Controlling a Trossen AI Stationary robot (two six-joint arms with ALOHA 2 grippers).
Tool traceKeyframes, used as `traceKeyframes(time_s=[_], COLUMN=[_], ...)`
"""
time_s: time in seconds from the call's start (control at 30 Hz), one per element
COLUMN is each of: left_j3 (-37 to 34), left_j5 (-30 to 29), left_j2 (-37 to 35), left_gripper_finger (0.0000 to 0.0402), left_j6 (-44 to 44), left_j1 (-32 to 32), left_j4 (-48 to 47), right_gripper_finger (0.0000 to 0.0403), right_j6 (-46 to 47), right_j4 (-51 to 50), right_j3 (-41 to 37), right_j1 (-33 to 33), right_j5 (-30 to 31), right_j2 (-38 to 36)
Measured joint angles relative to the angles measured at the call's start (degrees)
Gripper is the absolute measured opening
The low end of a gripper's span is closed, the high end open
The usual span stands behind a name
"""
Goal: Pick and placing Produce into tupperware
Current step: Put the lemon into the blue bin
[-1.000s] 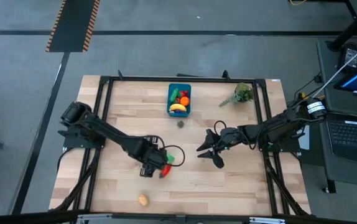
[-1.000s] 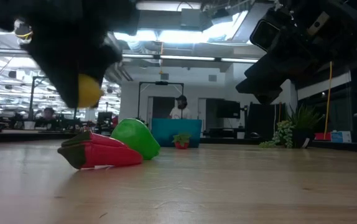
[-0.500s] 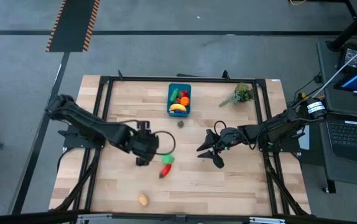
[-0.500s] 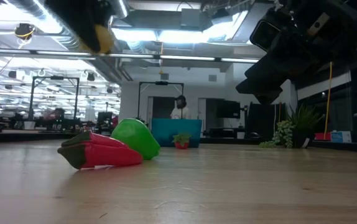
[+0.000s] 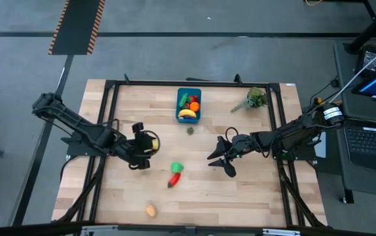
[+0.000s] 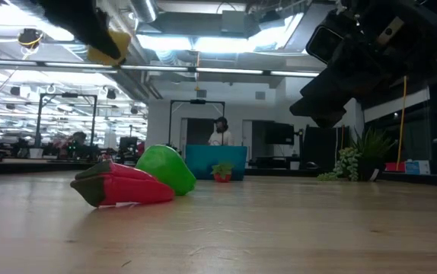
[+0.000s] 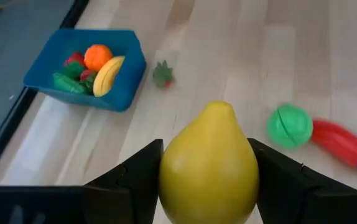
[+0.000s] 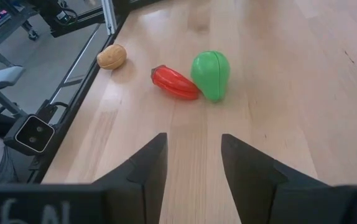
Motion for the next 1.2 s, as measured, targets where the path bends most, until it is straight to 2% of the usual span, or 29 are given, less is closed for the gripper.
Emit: traceKeyframes(time_s=[0.13,0.47,0.67,0.87,1.0,1.2], left_j3=[-8.88,-26.24,-35.5,-40.28,-41.07,-41.07], left_j5=[-2.54,-1.73,5.04,11.67,14.35,14.56], left_j2=[-3.27,-5.12,-5.08,-5.08,-5.08,-5.08], left_gripper_finger=[0.0199,0.0199,0.0199,0.0199,0.0199,0.0199], left_j6=[5.19,12.28,18.53,20.51,20.96,20.65], left_j1=[-0.51,1.97,3.56,5.34,7.13,10.37], left_j4=[16.44,51.94,75.78,85.55,86.58,86.66], right_gripper_finger=[0.0153,0.0153,0.0153,0.0153,0.0153,0.0153], right_j6=[-0.2,-0.18,-1.74,-2.89,-2.97,-2.99], right_j4=[0.0,0.02,0.07,0.07,0.07,0.07], right_j3=[0.0,0.0,0.0,0.0,0.0,0.0], right_j1=[0.0,0.0,0.0,0.0,0.0,0.0], right_j5=[0.0,0.0,0.0,0.0,0.0,0.02], right_j2=[0.0,0.0,0.0,0.0,0.0,0.0])
